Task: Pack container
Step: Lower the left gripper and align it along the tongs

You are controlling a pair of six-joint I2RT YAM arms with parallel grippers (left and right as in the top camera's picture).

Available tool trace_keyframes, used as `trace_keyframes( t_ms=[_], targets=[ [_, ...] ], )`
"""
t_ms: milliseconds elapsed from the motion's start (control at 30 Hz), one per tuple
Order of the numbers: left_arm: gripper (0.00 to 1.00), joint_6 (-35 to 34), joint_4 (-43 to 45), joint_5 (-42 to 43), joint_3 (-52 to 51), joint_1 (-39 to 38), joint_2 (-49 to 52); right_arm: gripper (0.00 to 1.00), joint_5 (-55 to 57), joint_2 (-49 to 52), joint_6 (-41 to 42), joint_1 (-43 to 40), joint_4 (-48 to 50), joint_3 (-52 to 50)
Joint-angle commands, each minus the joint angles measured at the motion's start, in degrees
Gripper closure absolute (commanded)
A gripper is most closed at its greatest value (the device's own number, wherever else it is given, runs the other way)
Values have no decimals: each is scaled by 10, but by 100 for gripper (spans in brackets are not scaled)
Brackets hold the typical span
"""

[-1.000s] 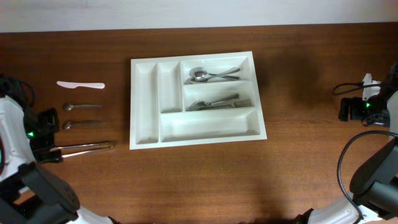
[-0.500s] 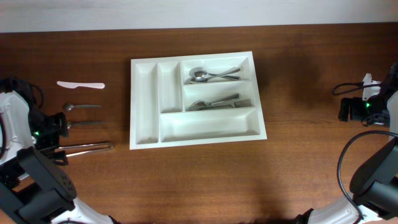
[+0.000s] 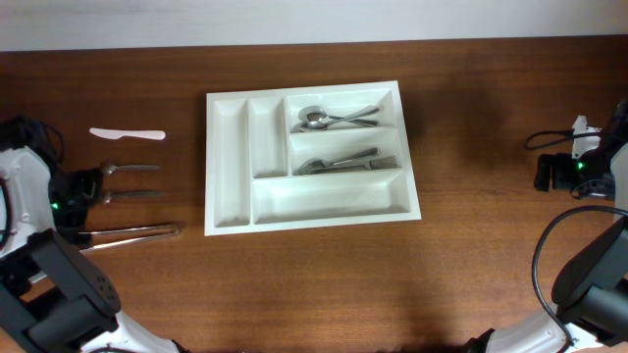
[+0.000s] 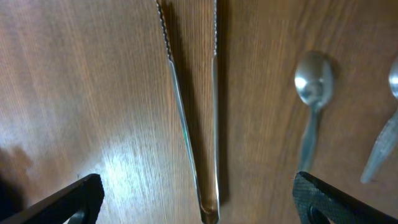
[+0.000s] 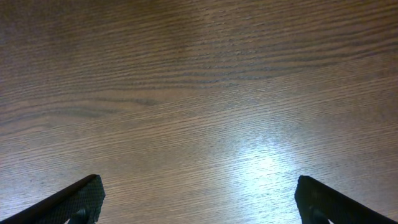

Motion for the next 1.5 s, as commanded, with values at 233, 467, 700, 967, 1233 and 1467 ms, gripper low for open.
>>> trace_keyframes(
  t_ms=[233,467,700,967,1233,1467],
  targets=[
    [1,25,141,3,-132,-1,-80,1,5,-6,4,0,2,0],
    [1,-37,148,-10,-180,0,-79,1,5,-6,4,0,2,0],
    [1,-97,151,-7,-203,0,-78,1,5,-6,4,0,2,0],
    [1,-43,205,-13,-216,0,-78,1,5,-6,4,0,2,0],
    [1,-103,204,-9,-226,0,-77,1,5,-6,4,0,2,0],
    [1,-115,213,-11,-256,0,-77,1,5,-6,4,0,2,0]
  ],
)
